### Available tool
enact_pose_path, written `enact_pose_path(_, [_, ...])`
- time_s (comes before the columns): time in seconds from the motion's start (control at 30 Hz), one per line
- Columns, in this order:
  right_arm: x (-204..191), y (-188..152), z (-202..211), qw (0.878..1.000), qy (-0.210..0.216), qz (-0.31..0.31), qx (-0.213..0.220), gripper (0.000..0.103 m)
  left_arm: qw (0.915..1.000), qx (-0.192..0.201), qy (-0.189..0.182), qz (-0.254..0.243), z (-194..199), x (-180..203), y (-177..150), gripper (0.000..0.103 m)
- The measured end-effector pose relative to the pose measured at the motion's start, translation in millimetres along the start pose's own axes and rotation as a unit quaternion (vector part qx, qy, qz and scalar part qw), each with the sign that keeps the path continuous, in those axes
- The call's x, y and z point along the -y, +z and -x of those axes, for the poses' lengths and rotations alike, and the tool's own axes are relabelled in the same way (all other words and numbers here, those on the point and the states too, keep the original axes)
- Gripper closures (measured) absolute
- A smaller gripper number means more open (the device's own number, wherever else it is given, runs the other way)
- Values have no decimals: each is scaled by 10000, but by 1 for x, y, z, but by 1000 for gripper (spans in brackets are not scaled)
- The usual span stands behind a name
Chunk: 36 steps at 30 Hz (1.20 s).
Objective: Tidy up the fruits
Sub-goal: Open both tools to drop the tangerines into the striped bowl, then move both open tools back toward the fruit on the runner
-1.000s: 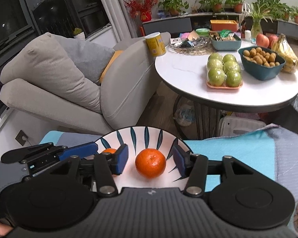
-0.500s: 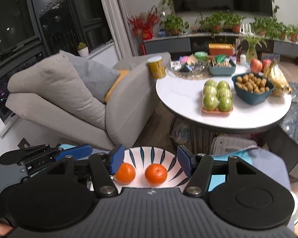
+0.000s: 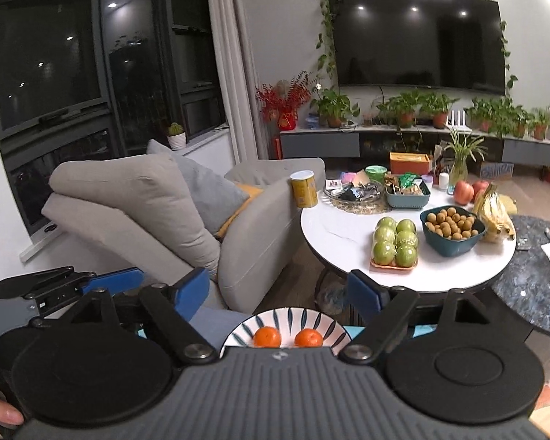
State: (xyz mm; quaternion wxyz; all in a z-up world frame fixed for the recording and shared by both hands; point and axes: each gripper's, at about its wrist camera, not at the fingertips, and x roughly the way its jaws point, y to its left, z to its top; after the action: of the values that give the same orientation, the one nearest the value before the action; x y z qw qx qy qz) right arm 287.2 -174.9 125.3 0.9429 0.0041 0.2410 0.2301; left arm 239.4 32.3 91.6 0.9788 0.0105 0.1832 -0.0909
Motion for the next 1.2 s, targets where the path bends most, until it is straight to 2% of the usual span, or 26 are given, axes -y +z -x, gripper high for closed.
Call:
enact_pose_path(0.27, [-5, -23, 51, 9997, -190, -49, 136, 23, 10000, -44, -46, -62, 48, 16, -30, 52])
enact_pose_path(0.47, [3, -57, 71, 9991, -331, -263, -43, 23, 9997, -223, -67, 104, 74, 23, -67, 50])
enact_pose_path(0.6, [10, -92, 79, 9978, -454, -377, -311, 23, 9987, -378, -230, 233, 85, 29, -92, 46])
enact_pose_path(0.7, [17, -121, 85, 9959, -532, -557, -478, 23, 9987, -449, -241, 74, 91, 43, -112, 39])
enact_pose_path(0.77, [19, -143, 91, 9939, -626, -695, -580, 23, 9982, -466, -368, -37, 94, 54, -125, 37])
enact_pose_path(0.93, [20, -197, 93, 9884, -1201, -648, -668, 23, 9953, -622, -704, -215, 95, 83, -158, 37])
enact_pose_path(1.07, [25, -227, 102, 9853, -1219, -1011, -633, 24, 9920, -842, -932, -80, 89, 96, -178, 37])
enact_pose_path(1.2, [21, -242, 107, 9857, -1154, -1068, -606, 24, 9900, -939, -1044, -128, 87, 108, -189, 37])
